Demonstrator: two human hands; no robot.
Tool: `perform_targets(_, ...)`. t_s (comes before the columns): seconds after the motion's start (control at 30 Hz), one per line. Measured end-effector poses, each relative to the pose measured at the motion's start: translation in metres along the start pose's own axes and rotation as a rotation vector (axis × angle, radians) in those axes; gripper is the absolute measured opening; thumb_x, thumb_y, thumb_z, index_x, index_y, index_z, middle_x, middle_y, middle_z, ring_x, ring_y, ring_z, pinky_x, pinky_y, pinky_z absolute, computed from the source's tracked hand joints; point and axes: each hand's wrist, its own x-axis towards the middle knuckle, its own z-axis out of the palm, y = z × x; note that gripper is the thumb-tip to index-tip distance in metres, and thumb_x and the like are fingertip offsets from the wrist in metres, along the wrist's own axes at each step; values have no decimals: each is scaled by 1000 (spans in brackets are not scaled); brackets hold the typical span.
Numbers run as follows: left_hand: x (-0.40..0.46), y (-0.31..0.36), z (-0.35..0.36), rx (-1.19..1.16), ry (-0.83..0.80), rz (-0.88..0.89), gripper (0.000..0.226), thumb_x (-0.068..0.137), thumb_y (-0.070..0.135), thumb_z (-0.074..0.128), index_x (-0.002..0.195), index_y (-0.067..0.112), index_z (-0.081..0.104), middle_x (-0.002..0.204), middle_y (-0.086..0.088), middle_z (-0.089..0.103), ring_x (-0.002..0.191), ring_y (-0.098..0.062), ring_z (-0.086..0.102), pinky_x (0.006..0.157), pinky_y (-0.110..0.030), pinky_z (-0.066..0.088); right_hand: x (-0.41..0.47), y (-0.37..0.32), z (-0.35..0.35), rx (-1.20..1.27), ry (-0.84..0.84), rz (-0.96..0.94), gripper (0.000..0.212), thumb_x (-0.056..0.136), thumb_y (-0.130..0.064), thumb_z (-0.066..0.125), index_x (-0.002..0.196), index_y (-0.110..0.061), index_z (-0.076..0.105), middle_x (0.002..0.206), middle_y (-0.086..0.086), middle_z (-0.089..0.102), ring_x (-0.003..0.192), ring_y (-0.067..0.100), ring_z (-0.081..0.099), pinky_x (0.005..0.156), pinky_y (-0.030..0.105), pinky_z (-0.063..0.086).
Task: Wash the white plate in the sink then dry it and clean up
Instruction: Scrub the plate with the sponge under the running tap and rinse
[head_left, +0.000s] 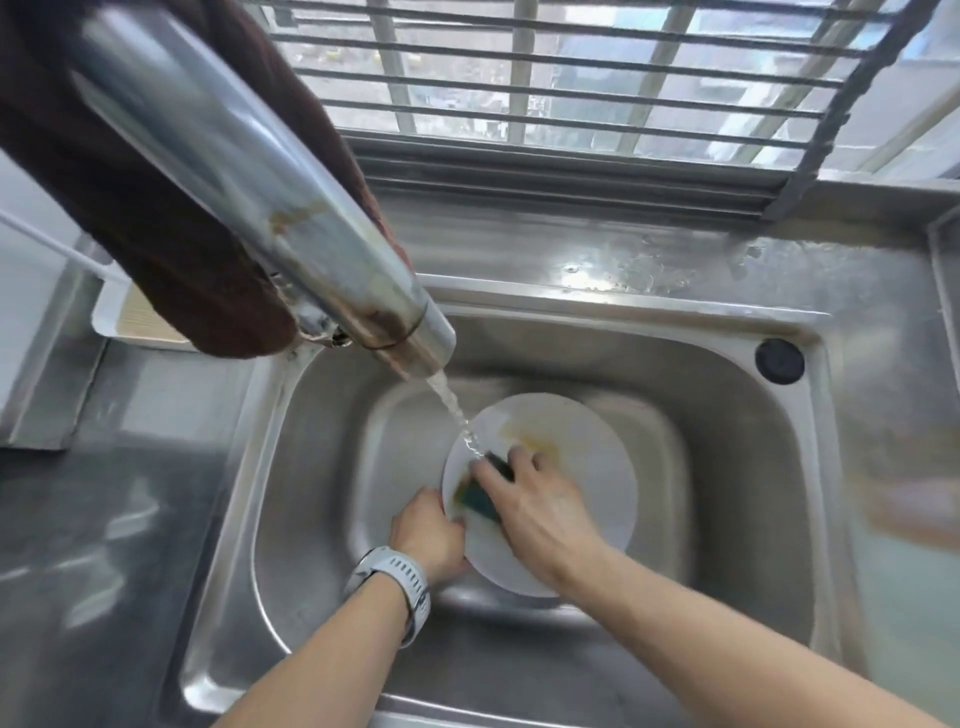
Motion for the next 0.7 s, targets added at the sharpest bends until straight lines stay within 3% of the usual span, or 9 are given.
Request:
perform_targets(0.1,17,-13,2,6,-18,-19,31,66,35,63,94,22,62,105,-9,76,97,-36,77,80,-52,66,19,35,-17,-40,57,132,57,71,-14,72,123,-20,49,99,19,61,75,39,59,50,35,33)
perform_targets(0.17,7,-3,-2,9,-22,-12,30,65,34,63,92,20,60,106,-10,76,97,-36,76,80,-52,66,-5,60,-22,-40,44,176,60,69,-14,75,125,-18,54,102,20,62,78,40,59,51,35,35)
perform_targets(0.27,-9,14,-5,69,-43,0,33,68,31,59,100,22,63,106,-6,76,100,-35,75,84,-48,65,-50,45,-17,-15,-33,148,59,56,-16,80,111,-19,61,88,12,58,64,33,57,42,35,40)
perform_targets(0.33,-10,17,-5,84,-70,-2,33,68,31,58,99,23,65,104,-5,77,98,-34,75,83,-46,66,-49,21,-8,52,-99,88,58,53,-17,78,107,-21,58,88,9,56,64,31,56,42,36,42)
perform_targets(0.4,-6,16,-4,79,-81,9,32,66,35,59,95,25,68,102,-4,79,95,-33,76,80,-46,66,-18,8,-6,59,-63,34,55,60,-19,76,110,-21,55,96,10,55,72,34,57,49,38,41)
perform_targets(0.5,-1,13,-8,61,-67,-3,35,65,32,58,98,24,68,103,-5,79,96,-34,77,81,-48,66,16,30,-17,-9,9,162,46,74,-22,71,117,-19,55,102,15,58,80,38,58,54,36,36)
perform_targets(0.6,-1,13,-11,40,-80,-15,35,61,34,61,93,20,65,99,-6,78,93,-34,77,80,-49,66,-14,57,-20,1,35,264,51,61,-16,80,108,-17,59,91,14,59,69,35,58,47,32,33)
perform_targets(0.7,-1,14,-11,24,-94,-3,41,55,38,63,93,21,67,99,-6,80,91,-33,78,79,-48,66,-46,32,-5,14,-17,149,56,48,-16,82,101,-19,61,83,9,56,59,31,56,42,30,27)
